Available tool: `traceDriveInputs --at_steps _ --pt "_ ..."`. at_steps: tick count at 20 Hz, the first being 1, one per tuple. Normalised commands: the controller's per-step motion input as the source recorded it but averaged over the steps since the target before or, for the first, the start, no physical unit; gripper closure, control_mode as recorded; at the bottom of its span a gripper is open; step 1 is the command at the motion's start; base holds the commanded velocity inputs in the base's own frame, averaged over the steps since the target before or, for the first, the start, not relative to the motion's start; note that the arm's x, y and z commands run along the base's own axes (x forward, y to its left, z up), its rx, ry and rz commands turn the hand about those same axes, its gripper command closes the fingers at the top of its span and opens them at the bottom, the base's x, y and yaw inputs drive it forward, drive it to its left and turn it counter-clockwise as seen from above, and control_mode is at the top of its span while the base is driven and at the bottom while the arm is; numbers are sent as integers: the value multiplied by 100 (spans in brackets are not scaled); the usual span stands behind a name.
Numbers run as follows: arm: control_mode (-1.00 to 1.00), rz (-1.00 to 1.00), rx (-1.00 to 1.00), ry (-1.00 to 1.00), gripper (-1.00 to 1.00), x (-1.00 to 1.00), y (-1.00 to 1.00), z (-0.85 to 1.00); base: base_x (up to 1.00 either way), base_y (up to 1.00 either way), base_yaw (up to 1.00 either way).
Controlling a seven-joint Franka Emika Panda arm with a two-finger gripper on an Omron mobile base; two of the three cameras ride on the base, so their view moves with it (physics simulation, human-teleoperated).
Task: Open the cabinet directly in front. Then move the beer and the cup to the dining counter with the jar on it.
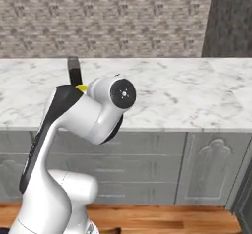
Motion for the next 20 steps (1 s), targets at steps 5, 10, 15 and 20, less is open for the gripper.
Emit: traceDriveInputs --at_steps 5,10,15,20 --pt "100 0 0 0 100 0 0 0 52 58 0" --pt "100 0 0 0 100 0 0 0 89 22 0" --pt "100 0 0 0 100 0 0 0 71 1 0" --pt "-100 0 -4 5 100 4 3 -2 18 6 0"
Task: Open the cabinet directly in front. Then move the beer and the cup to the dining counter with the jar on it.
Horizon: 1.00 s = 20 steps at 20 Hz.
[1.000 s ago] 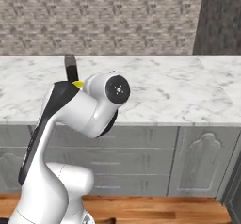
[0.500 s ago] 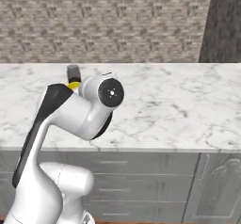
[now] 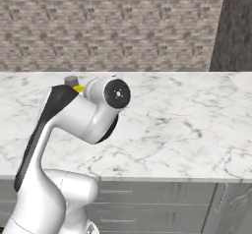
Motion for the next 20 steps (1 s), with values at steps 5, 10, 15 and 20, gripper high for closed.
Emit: traceDriveInputs --at_steps 5,10,15,20 --pt "-100 1 -15 22 100 22 9 -23 0 0 0" --pt "-100 0 0 5 100 0 0 -20 0 0 0" --pt "-100 0 0 0 100 0 1 -43 0 0 0" --pt "-100 0 -9 0 100 30 51 -36 0 0 0"
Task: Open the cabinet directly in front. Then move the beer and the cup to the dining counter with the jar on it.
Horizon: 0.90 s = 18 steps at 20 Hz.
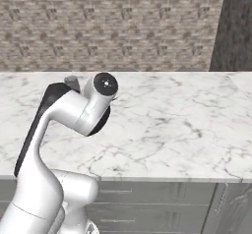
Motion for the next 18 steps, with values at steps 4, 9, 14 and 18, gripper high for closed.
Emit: traceDriveInputs --at_steps 4,9,14,18 --pt "-100 -5 -18 11 100 79 84 -22 0 0 0" --pt "-100 0 -12 22 100 45 13 -8 0 0 0" --pt "-100 1 -6 26 100 59 0 -16 0 0 0" --pt "-100 0 0 2 100 47 0 -24 0 0 0"
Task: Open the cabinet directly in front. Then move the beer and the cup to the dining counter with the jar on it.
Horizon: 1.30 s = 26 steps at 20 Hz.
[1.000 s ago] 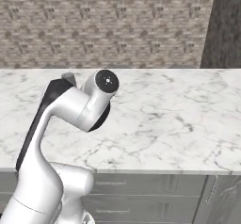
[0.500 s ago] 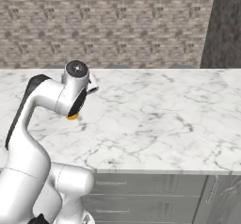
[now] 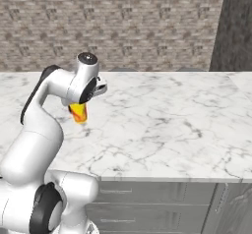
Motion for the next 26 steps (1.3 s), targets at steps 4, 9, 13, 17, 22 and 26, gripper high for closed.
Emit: traceDriveInputs --at_steps 4,9,13,17,22,26 --pt "-100 0 5 -4 100 25 0 -38 0 0 0" --pt "-100 0 0 -5 100 47 2 -23 0 0 0" --pt "-100 -2 0 0 100 63 20 -14 0 0 0" --pt "-100 0 0 13 100 60 26 -22 0 0 0" --pt "-100 0 0 11 100 52 13 -38 0 0 0" --pt "-100 0 0 4 100 44 1 -51 0 0 0"
